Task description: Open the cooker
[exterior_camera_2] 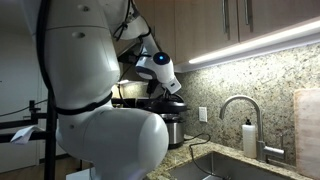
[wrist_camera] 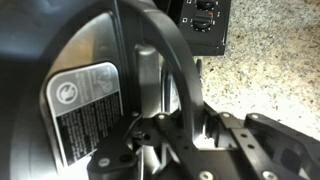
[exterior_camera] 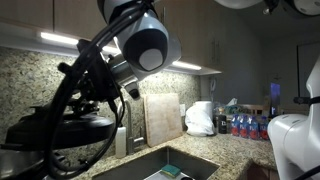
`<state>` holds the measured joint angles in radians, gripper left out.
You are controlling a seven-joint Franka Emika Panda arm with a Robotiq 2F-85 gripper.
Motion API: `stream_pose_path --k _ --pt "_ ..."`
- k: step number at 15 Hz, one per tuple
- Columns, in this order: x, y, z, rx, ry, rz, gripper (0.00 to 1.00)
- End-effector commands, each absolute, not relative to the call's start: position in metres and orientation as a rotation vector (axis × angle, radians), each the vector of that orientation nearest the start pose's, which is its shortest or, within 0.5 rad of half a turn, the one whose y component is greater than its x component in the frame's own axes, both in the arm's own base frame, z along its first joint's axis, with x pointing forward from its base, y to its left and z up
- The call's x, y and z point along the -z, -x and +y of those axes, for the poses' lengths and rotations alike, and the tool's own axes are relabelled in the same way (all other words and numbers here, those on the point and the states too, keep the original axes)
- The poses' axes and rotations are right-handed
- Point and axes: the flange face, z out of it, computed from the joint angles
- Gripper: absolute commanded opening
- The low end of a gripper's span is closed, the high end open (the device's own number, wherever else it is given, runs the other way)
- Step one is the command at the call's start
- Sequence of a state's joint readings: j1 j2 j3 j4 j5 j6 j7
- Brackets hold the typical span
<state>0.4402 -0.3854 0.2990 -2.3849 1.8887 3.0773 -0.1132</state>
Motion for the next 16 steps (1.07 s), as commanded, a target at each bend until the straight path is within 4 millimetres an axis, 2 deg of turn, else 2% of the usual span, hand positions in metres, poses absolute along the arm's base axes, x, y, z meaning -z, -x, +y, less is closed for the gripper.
stream_pose_path --k 1,7,16 --pt "-0.525 -0.335 0.223 0.484 1.719 0.985 0.02" --pt "-0.519 -0.326 0.182 0.48 1.642 1.108 0.02" --pt "-0.511 -0.334 0.116 0.539 1.588 1.224 0.02"
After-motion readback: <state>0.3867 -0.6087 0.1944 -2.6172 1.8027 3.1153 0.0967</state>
